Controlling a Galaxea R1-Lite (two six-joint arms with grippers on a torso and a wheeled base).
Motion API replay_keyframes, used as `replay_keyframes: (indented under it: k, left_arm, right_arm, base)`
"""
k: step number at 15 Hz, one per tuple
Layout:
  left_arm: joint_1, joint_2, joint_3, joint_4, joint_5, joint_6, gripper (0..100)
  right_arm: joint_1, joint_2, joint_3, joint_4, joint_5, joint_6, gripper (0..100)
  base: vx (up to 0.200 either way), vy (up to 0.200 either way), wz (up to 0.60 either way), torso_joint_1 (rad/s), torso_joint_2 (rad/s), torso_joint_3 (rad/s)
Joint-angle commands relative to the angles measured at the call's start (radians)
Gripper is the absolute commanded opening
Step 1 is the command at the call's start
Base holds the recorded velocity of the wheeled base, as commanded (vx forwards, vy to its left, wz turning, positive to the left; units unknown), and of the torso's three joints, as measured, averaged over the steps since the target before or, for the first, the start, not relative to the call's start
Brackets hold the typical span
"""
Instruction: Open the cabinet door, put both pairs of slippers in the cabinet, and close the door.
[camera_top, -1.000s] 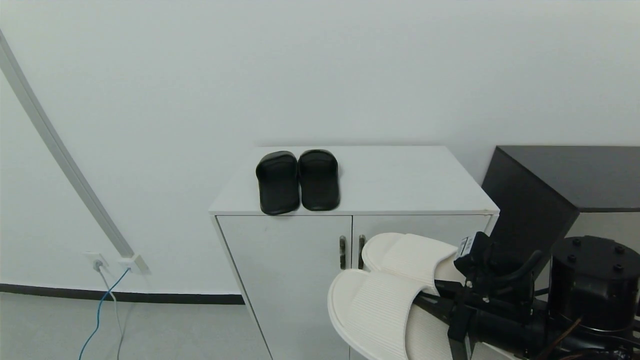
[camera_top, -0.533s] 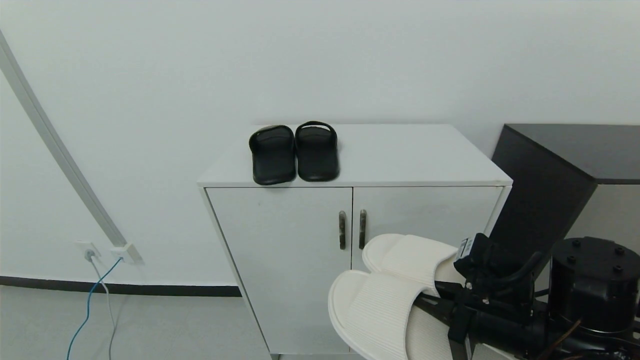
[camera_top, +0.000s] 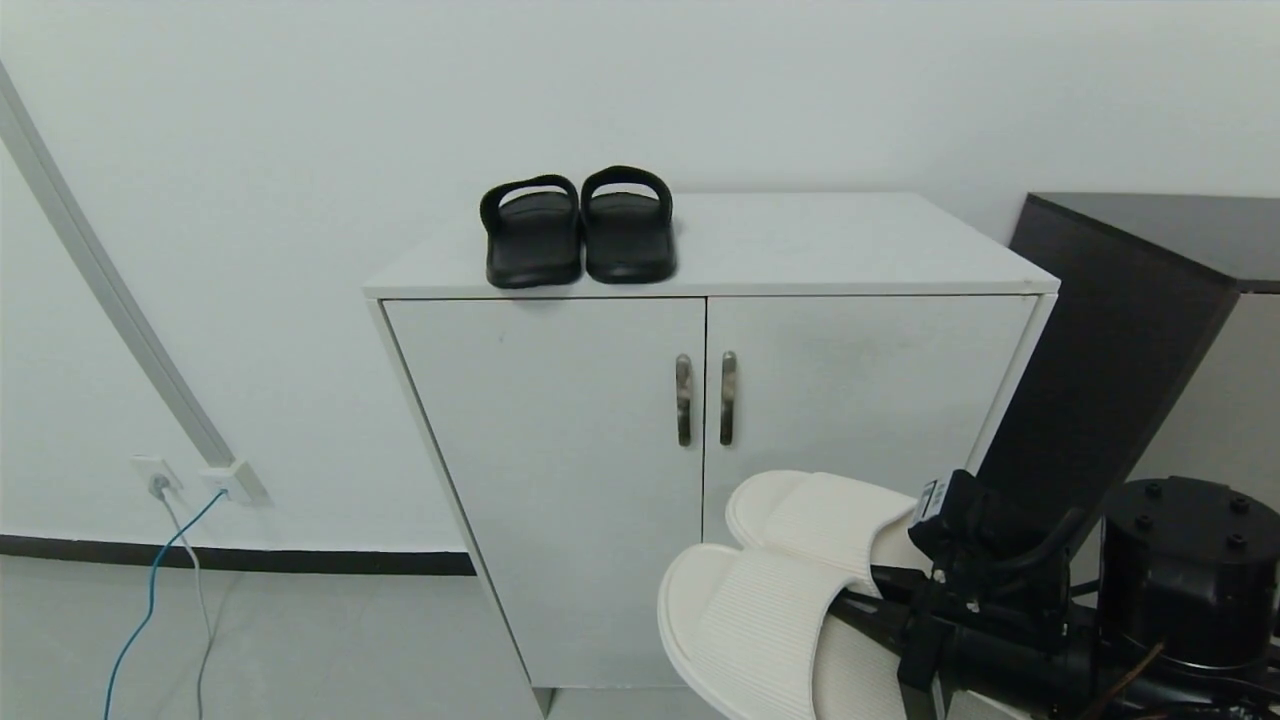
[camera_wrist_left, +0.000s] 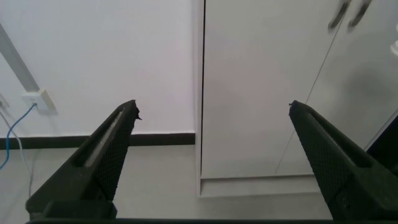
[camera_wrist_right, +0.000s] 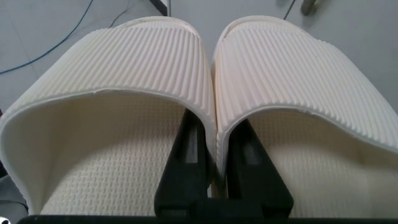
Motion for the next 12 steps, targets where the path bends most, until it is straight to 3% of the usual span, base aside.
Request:
replay_keyframes:
  k: [1,10,12]
  left_arm:
    - [0.0,0.001,0.0,0.0,-0.001,0.0,100]
    - [0.0,0.001,-0.001,0.002,0.003,-0.002,100]
    - [0.005,0.038,-0.001,0.002,0.005,-0.006,100]
  right_arm:
    - [0.001,0.002,0.003,0.0,0.001,0.0,0]
    - [0.001,0.003,0.015,-0.014,0.0,0.0,0]
    - [0.001,0.003,0.017,-0.016,0.0,0.0,0]
  base:
    - [0.0,0.0,0.0,-0.124,0.47,0.349]
    - [0.0,0.0,0.0,-0.058,0.43,0.369]
    - [0.0,0.0,0.0,0.001,0.04,0.04]
